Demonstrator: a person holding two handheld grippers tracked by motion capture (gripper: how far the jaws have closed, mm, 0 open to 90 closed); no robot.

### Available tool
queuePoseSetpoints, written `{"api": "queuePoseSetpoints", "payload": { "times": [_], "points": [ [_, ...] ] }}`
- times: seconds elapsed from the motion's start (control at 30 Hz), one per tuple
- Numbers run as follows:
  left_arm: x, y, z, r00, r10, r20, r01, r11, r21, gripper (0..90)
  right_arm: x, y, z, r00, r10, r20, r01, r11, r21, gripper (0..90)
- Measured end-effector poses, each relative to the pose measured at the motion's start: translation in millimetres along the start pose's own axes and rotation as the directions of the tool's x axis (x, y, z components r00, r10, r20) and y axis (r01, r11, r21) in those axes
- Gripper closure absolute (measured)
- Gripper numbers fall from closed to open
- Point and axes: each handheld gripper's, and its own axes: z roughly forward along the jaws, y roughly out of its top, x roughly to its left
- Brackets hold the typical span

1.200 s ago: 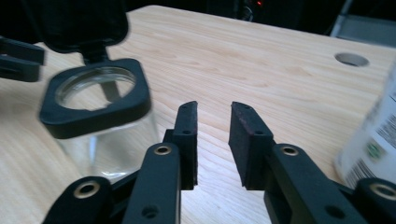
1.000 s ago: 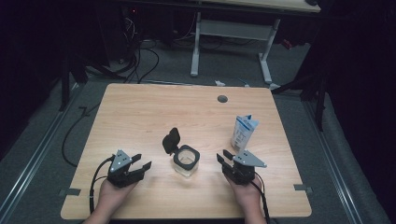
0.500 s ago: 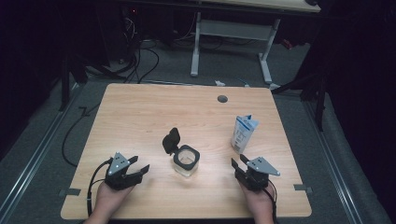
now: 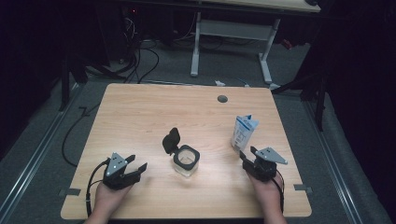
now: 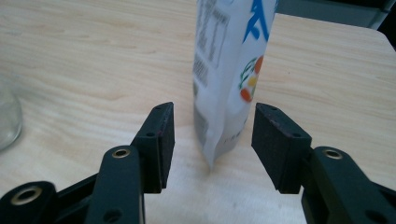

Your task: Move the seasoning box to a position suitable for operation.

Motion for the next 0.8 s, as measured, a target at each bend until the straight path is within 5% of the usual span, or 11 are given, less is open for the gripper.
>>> {"api": "queuePoseSetpoints", "payload": {
  "times": [0.13,0.43,0.8],
  "points": [
    [1.5,-0.5,-0.7,1.0,0.003,0.006,-0.003,1.0,-0.001,39.9,-6.4,14.1,11.3,0.9997,-0.002,0.024,0.002,1.0,0.003,49.9],
    [4.1,-0.8,-0.3,1.0,-0.002,0.001,0.002,1.0,-0.004,39.9,-10.2,28.9,29.5,0.9997,0.024,-0.008,-0.024,1.0,0.006,59.2],
    [3.9,-1.6,-0.2,1.0,-0.005,-0.002,0.005,1.0,-0.002,39.9,-12.5,29.8,32.0,0.9976,0.067,-0.015,-0.067,0.998,-0.006,87.2]
  ]
}}
